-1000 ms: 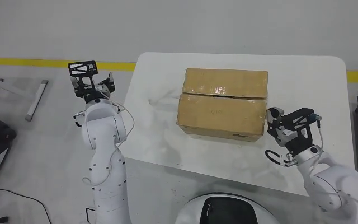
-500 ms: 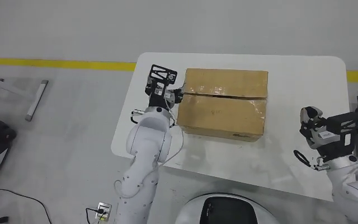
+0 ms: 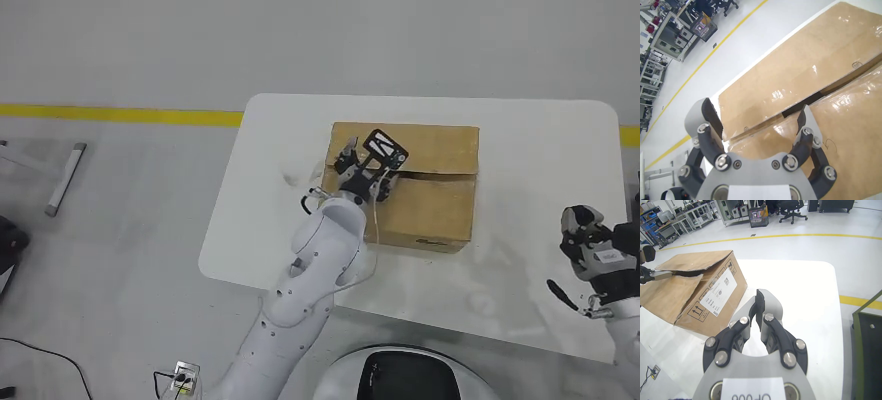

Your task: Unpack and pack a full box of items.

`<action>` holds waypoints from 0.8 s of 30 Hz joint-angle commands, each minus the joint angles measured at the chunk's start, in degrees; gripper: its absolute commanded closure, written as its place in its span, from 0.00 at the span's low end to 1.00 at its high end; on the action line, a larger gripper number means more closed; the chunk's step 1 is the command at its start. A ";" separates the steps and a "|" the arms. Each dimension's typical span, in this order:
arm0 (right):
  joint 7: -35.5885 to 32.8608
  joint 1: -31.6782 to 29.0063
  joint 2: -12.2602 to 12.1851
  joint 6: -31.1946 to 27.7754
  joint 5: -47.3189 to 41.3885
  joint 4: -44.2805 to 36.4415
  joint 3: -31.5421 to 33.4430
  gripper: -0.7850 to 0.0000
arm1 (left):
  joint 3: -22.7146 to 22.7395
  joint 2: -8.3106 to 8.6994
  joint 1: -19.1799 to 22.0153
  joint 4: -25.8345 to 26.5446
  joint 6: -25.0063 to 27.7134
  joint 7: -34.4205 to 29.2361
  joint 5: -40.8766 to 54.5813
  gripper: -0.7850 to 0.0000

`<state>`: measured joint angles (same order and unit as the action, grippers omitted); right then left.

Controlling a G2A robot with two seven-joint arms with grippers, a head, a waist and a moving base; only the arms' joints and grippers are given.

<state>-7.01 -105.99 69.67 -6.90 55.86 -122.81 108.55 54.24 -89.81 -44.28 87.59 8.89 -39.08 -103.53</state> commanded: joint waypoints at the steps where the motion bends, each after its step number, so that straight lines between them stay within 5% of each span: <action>1: 0.26 -0.35 0.05 -0.02 -0.15 -0.07 0.34 1.00 | -0.25 -0.26 1.08 -1.37 0.49 -0.53 0.39 0.00; 8: 0.56 -1.05 0.22 0.05 -0.40 0.03 0.90 1.00 | -0.61 -0.93 2.86 -5.34 -2.78 1.16 -1.46 0.00; 9: 0.58 -1.10 0.25 0.06 -0.37 0.00 0.87 1.00 | -0.58 -1.08 3.15 -5.92 -3.81 1.83 -1.36 0.08; 11: 0.63 -1.19 0.30 0.11 -0.29 -0.09 0.79 1.00 | -0.68 -1.34 3.63 -7.06 -5.35 3.31 -1.58 0.53; 12: 0.66 -1.21 0.32 0.14 -0.25 -0.11 0.73 1.00 | -0.89 -1.41 3.82 -7.42 -5.41 4.20 -2.04 0.86; 13: 0.68 -1.23 0.34 0.18 -0.20 -0.13 0.68 1.00 | -1.04 -1.45 3.88 -7.73 -5.17 4.94 -2.37 1.00; 24: 0.95 -1.56 0.56 -0.32 0.26 -0.61 0.22 1.00 | -1.07 -1.43 0.90 -4.39 -3.61 5.49 -5.65 1.00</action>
<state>-6.08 -107.49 70.22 -7.16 56.12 -123.38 108.72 53.46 -91.18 -42.74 82.30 5.27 -33.11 -108.94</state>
